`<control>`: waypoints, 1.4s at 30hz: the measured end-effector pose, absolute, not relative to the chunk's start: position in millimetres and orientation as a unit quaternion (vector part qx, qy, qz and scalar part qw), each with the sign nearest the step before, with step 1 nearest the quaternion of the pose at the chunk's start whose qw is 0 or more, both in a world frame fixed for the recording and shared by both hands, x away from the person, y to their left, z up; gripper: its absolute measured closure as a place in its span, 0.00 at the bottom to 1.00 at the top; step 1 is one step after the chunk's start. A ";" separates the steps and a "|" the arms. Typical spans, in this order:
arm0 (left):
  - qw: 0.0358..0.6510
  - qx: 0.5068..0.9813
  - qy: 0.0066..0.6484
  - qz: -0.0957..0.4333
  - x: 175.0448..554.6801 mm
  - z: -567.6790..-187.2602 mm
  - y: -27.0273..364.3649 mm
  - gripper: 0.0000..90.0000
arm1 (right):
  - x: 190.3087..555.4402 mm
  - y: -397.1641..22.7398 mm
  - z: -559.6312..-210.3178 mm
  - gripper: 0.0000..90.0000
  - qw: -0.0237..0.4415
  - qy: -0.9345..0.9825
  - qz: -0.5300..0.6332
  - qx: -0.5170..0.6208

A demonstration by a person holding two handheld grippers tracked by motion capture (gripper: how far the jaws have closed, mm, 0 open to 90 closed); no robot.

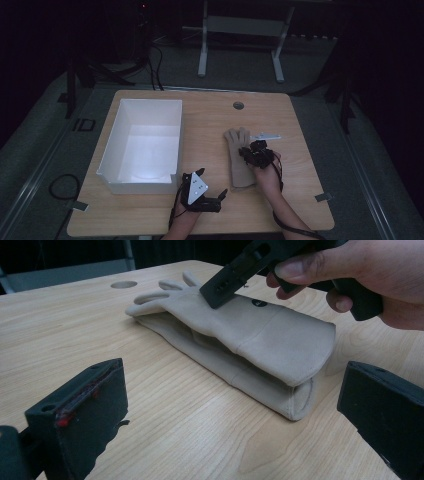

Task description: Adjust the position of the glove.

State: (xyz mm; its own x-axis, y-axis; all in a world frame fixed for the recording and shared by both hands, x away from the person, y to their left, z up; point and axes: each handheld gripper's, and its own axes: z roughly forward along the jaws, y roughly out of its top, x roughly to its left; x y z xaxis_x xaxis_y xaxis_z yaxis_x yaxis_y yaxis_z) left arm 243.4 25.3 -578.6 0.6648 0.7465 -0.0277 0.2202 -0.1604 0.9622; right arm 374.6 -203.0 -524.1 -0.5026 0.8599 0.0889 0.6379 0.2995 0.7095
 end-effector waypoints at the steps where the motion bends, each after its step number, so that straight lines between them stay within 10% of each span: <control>1: 0.555 0.724 0.334 0.237 243.5 -578.6 25.2 0.00 | 374.4 -203.2 -525.6 0.90 0.152 0.788 0.355 0.479; 14: 0.554 0.725 0.333 0.237 243.5 -578.6 25.1 0.00 | 373.7 -200.0 -543.3 0.84 0.136 0.794 0.355 0.475; 33: 0.513 0.765 0.318 0.224 251.1 -575.7 9.7 0.04 | 370.5 -235.6 -505.2 0.20 0.116 0.813 0.405 0.402; 42: 0.503 0.788 0.313 0.168 257.7 -575.0 2.0 0.04 | 372.5 -249.8 -507.8 0.19 0.129 0.834 0.395 0.363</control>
